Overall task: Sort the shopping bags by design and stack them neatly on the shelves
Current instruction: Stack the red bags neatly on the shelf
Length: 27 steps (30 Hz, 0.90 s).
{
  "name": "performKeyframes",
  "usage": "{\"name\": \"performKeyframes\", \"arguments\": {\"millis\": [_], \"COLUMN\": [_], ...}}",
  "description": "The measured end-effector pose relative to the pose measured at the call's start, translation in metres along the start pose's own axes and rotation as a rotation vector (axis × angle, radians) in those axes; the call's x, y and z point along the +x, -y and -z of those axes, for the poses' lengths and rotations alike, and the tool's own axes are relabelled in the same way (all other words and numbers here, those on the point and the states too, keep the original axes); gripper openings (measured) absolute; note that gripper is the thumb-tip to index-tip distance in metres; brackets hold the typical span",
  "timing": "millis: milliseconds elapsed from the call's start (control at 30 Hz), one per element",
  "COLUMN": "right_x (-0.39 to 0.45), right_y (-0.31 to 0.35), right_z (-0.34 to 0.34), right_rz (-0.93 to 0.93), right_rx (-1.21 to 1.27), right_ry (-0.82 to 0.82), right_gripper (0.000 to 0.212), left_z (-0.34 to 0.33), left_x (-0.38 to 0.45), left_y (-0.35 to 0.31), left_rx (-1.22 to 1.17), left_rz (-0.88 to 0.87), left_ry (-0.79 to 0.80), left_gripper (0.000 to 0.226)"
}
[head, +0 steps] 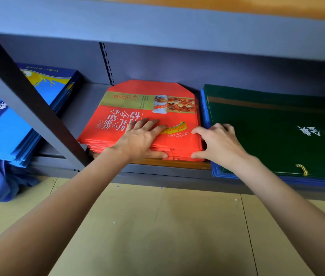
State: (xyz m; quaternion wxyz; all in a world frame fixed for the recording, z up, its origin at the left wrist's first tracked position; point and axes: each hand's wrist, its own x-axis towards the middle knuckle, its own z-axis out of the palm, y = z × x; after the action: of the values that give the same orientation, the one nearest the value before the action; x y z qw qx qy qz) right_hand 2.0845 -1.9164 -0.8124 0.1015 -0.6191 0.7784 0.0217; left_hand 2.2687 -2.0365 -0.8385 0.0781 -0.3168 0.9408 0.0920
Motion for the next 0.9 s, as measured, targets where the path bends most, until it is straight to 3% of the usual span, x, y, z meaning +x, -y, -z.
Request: {"name": "performKeyframes", "arguments": {"millis": [133, 367, 567, 733, 900], "right_x": [0.005, 0.015, 0.013, 0.020, 0.030], "right_y": [-0.002, -0.008, -0.012, 0.013, 0.023], "right_z": [0.003, 0.016, 0.014, 0.000, 0.007], "right_rz": [-0.023, -0.041, 0.019, 0.038, 0.020], "right_rx": [0.003, 0.109, 0.035, 0.070, 0.117], "right_ry": [0.110, 0.220, 0.322, 0.161, 0.238], "right_gripper": [0.090, 0.079, 0.104, 0.108, 0.101], "left_z": [0.000, -0.003, 0.003, 0.012, 0.018], "left_x": [0.001, 0.003, -0.003, -0.017, -0.031], "left_y": [-0.001, 0.001, 0.011, 0.035, 0.065], "left_rx": [-0.013, -0.017, -0.041, 0.042, -0.127], "left_rz": [-0.011, -0.023, -0.012, 0.211, 0.529], "left_ry": [0.001, -0.003, 0.013, 0.067, 0.193], "left_gripper": [0.090, 0.088, 0.100, 0.119, 0.129]}}
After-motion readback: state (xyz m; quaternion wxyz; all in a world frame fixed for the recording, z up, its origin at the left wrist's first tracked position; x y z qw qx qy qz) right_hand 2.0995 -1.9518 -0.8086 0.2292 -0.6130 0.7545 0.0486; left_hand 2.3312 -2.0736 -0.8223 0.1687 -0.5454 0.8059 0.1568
